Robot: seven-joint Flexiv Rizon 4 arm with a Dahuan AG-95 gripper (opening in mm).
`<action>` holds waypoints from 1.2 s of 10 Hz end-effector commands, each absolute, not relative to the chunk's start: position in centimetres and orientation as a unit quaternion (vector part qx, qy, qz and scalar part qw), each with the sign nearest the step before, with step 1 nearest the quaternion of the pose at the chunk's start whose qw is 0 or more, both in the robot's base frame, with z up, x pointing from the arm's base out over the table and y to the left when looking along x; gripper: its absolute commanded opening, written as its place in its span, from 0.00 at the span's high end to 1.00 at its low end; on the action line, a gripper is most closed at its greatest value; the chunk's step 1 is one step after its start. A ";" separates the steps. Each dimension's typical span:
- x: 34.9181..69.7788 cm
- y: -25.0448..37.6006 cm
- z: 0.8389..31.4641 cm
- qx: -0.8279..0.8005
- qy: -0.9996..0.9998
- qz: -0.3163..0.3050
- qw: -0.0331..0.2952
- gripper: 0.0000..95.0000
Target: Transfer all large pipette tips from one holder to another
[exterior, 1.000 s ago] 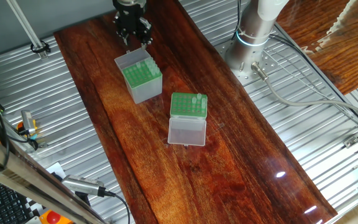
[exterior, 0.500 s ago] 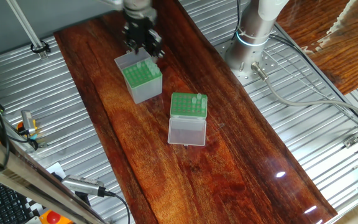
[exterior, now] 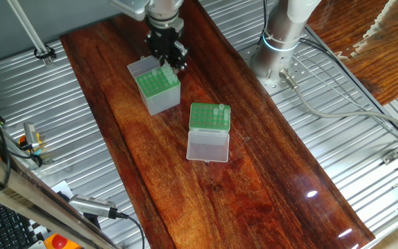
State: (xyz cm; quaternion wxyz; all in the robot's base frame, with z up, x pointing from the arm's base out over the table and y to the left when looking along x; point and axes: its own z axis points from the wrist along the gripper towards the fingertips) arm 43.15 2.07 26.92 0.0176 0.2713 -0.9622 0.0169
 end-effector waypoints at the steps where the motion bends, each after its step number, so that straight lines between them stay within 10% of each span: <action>1: 41.0 6.6 25.4 0.306 -0.951 -0.010 0.032 0.60; 12: 36.7 13.7 21.8 0.236 -0.971 -0.021 0.040 0.60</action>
